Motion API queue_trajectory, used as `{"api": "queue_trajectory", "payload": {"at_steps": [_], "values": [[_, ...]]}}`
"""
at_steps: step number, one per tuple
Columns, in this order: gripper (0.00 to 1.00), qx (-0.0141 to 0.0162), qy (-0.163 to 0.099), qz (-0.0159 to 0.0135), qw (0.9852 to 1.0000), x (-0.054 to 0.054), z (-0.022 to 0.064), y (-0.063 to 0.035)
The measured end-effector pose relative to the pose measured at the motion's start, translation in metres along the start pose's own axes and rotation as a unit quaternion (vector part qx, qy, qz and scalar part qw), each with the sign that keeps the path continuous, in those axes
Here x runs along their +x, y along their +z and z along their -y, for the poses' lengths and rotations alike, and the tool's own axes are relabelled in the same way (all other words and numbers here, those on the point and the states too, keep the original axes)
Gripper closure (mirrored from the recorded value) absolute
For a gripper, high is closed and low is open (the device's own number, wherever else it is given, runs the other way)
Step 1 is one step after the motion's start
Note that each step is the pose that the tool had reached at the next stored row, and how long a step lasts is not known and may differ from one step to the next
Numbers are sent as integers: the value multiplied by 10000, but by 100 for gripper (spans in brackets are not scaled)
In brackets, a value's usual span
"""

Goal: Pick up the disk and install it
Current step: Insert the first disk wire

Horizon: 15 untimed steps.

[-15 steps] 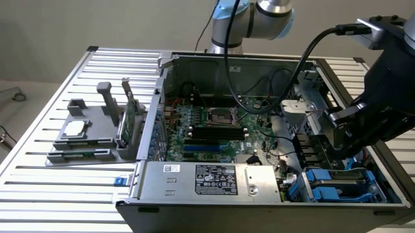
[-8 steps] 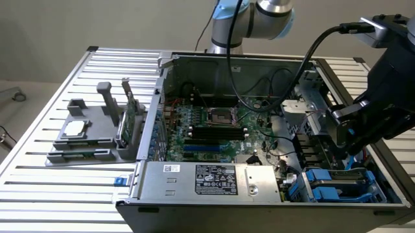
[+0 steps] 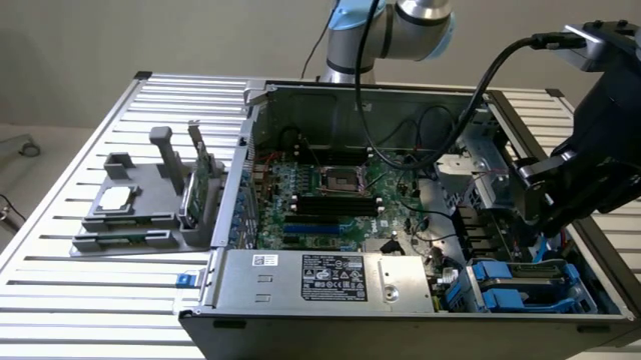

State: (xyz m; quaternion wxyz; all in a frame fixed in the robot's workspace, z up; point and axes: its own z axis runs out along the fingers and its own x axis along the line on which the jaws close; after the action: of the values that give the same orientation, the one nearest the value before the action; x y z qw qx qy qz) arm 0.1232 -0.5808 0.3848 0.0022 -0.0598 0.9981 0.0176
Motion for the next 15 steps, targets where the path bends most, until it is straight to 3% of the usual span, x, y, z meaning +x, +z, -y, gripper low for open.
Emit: {"api": "queue_trajectory", "payload": {"at_steps": [7,15], "values": [[67,-9,228,10,9997,-30,-5,-1],[67,-9,263,11,9997,-227,0,0]]}}
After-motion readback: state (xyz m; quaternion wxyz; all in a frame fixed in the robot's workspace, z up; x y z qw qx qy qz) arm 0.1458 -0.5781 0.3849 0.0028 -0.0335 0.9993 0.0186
